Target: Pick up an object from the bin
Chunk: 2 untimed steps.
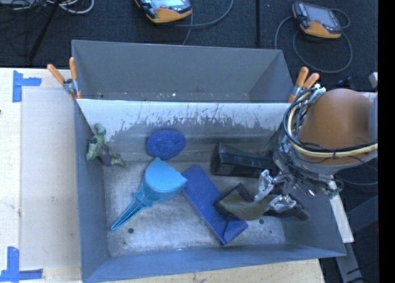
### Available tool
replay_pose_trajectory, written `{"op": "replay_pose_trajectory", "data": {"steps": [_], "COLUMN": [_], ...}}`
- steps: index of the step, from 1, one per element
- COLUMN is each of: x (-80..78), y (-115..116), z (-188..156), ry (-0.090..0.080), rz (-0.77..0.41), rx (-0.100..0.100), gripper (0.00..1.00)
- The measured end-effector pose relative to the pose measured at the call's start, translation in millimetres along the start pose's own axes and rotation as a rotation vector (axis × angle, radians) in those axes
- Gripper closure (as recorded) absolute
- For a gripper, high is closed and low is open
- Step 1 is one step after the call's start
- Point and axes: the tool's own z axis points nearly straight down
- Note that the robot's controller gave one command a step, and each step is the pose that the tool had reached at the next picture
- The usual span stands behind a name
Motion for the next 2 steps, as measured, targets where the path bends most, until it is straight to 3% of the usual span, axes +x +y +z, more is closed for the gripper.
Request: {"op": "replay_pose_trajectory", "data": {"steps": [1, 2], "x": [0.1, -1.9], "y": [17, 17], "z": [-56, -71], "ry": [0.002, 0.000], "rz": [-0.298, -0.342], "rx": [-0.004, -0.003], "gripper": [1.00, 1.00]}}
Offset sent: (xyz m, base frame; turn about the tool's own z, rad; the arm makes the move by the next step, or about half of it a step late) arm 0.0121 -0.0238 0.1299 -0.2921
